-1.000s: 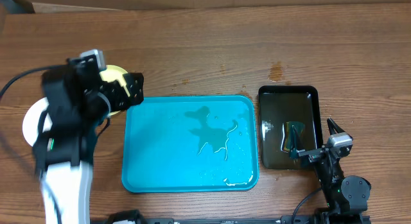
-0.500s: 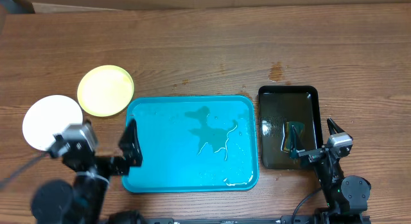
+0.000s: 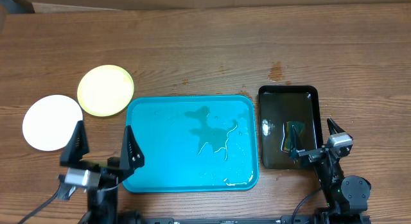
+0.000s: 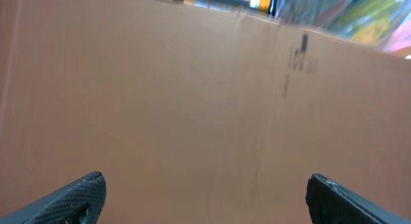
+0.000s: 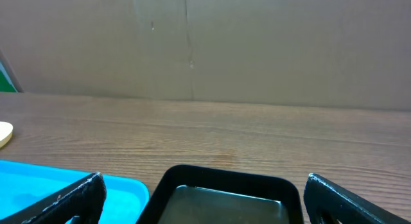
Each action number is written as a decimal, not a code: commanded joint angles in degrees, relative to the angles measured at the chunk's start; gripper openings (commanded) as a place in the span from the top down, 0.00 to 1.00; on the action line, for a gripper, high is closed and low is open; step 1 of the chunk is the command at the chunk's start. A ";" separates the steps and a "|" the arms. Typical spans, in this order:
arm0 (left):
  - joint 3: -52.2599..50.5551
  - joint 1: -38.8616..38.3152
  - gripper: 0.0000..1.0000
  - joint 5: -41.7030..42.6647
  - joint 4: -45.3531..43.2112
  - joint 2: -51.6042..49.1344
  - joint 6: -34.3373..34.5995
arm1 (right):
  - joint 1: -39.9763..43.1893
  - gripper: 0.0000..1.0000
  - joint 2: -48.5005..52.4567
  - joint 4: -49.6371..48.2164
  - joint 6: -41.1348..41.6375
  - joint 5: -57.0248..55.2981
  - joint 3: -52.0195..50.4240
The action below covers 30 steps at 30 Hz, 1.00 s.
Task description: Clean dirty plates on tray and stack at the side
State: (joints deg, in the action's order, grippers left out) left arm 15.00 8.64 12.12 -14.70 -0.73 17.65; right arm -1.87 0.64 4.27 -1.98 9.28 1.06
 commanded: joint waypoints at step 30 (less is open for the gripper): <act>-14.73 -2.69 0.00 -1.18 18.10 0.52 -13.99 | 0.22 0.00 -0.48 -0.31 -0.42 0.46 -0.61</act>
State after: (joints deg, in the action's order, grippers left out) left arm 0.47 7.35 10.85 3.31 -0.75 5.61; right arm -1.87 0.64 4.27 -1.98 9.65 1.06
